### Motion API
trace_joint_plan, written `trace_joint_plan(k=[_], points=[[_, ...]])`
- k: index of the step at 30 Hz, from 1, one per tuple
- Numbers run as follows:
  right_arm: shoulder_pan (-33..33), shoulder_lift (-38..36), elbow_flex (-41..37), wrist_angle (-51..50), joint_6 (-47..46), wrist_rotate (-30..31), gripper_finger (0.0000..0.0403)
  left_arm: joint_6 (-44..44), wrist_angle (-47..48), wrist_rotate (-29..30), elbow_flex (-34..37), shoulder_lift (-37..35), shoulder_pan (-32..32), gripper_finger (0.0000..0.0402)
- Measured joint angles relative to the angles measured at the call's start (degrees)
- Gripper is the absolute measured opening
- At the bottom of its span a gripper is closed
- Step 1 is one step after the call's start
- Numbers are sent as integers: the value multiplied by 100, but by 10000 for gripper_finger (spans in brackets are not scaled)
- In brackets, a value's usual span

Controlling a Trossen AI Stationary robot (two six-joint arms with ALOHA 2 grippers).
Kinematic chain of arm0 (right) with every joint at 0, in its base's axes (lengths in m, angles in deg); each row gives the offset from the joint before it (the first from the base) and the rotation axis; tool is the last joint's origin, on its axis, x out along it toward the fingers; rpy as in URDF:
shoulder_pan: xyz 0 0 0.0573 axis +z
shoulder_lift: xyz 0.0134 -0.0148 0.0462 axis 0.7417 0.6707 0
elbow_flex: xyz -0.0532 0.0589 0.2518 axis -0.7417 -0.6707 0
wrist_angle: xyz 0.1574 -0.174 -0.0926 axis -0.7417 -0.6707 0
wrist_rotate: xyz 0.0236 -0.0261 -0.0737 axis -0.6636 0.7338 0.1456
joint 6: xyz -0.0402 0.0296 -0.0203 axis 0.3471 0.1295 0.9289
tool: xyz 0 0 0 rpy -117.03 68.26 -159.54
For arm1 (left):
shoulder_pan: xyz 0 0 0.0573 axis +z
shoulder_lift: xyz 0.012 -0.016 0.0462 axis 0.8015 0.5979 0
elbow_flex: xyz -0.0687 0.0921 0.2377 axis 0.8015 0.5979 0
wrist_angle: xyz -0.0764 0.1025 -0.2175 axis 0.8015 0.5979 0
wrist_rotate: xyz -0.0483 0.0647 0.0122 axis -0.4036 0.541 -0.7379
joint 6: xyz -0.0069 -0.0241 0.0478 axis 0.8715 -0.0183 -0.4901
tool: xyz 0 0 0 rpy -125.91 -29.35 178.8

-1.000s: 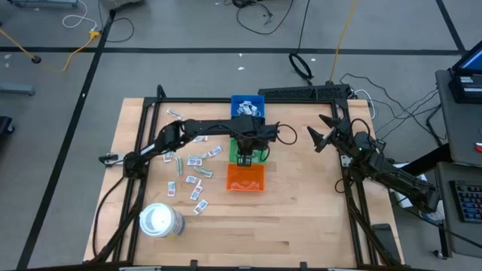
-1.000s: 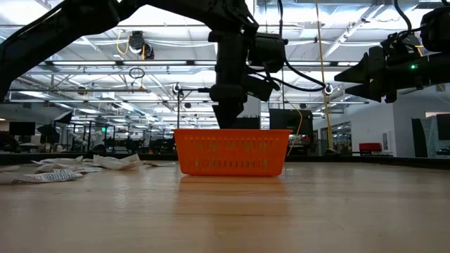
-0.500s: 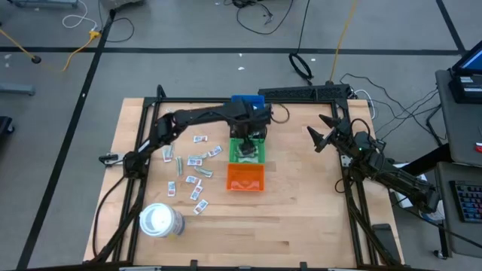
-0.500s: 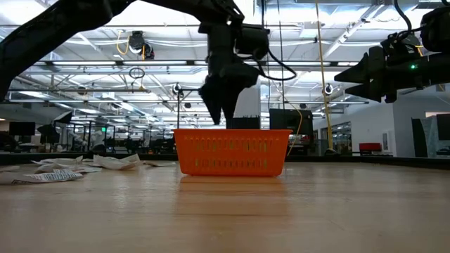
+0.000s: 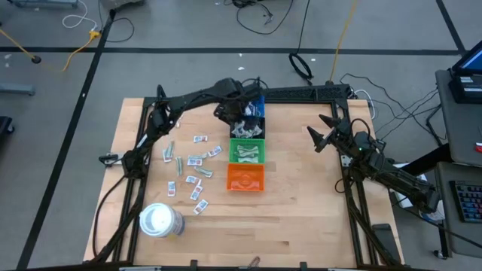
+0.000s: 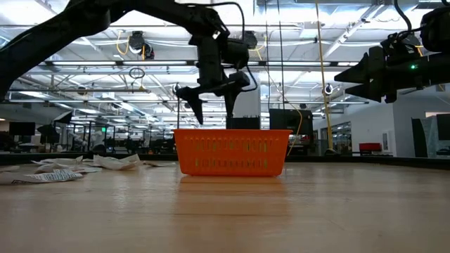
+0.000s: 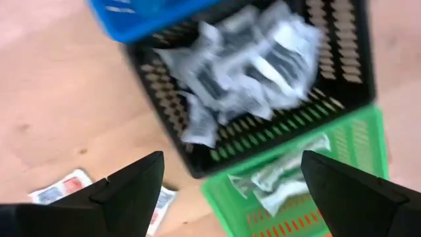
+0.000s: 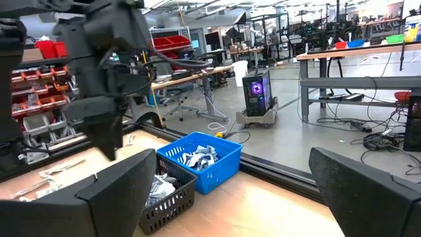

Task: Pick & Place First Aid Supplies
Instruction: Put the green bandage into the green bin

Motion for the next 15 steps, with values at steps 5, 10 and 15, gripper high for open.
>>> trace_joint_plan(k=[5, 10, 15], points=[[2, 2, 0, 0, 0, 0, 393, 268, 65, -6, 2, 0, 496, 361], [2, 0, 0, 0, 0, 0, 393, 661, 62, -4, 235, -19, 1004, 361], [1, 1, -1, 0, 0, 0, 393, 1601, -418, 18, 1035, -434, 1405, 361]])
